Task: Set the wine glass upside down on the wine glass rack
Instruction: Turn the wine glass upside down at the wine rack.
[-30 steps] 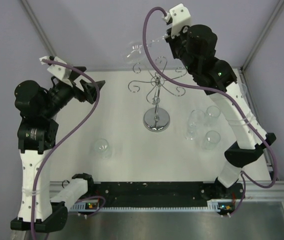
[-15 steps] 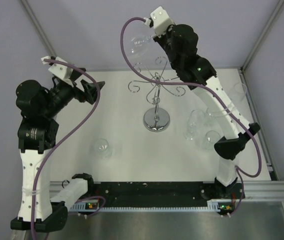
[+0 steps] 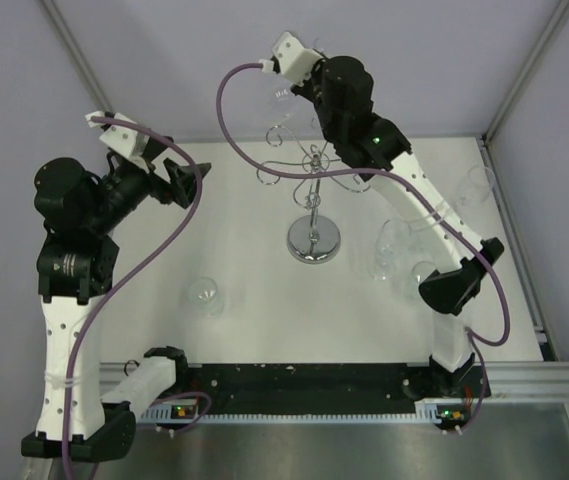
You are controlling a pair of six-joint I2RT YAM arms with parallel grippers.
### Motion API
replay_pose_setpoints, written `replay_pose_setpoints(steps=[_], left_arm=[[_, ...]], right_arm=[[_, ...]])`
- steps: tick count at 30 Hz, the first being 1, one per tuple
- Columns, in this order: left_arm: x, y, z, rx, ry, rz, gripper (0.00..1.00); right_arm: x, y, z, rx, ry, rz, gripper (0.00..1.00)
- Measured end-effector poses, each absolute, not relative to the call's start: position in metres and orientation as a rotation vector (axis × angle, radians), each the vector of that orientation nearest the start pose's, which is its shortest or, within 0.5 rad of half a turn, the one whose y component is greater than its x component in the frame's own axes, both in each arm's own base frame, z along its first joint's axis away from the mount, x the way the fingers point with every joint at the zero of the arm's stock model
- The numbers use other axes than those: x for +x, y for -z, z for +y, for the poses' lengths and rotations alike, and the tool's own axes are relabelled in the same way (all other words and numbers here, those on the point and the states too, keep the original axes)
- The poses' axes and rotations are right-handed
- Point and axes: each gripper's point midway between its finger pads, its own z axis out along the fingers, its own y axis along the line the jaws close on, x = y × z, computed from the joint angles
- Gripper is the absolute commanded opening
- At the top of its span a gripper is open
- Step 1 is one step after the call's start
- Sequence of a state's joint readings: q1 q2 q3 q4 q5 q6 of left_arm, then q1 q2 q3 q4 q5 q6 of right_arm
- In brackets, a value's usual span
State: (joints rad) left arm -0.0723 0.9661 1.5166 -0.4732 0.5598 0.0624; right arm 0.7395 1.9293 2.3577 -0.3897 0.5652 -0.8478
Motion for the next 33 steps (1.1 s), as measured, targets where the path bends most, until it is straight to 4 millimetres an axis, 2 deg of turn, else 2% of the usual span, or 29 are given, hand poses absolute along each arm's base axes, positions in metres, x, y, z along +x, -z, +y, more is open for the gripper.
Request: replay_pose_setpoints(steps=[8, 18, 27, 33], left_arm=[[0.267, -0.486, -0.11, 0.556, 0.416, 1.415, 0.89], [0.267, -0.483, -0.111, 0.563, 0.416, 1.418, 0.89], [0.263, -0.479, -0.11, 0.572, 0.408, 1.421, 0.9], [0.263, -0.475, -0.109, 0.577, 0.4, 1.429, 0.9]], right_arm=[[0.458, -0.495, 0.27, -0.836, 0.581, 1.335, 0.0], [0.464, -0.465, 0.281, -0.955, 0.67, 1.341, 0.0], [0.464, -0.45, 0.287, -1.013, 0.695, 1.343, 0.0], [0.467, -0.422, 0.292, -1.081, 0.713, 1.369, 0.0]])
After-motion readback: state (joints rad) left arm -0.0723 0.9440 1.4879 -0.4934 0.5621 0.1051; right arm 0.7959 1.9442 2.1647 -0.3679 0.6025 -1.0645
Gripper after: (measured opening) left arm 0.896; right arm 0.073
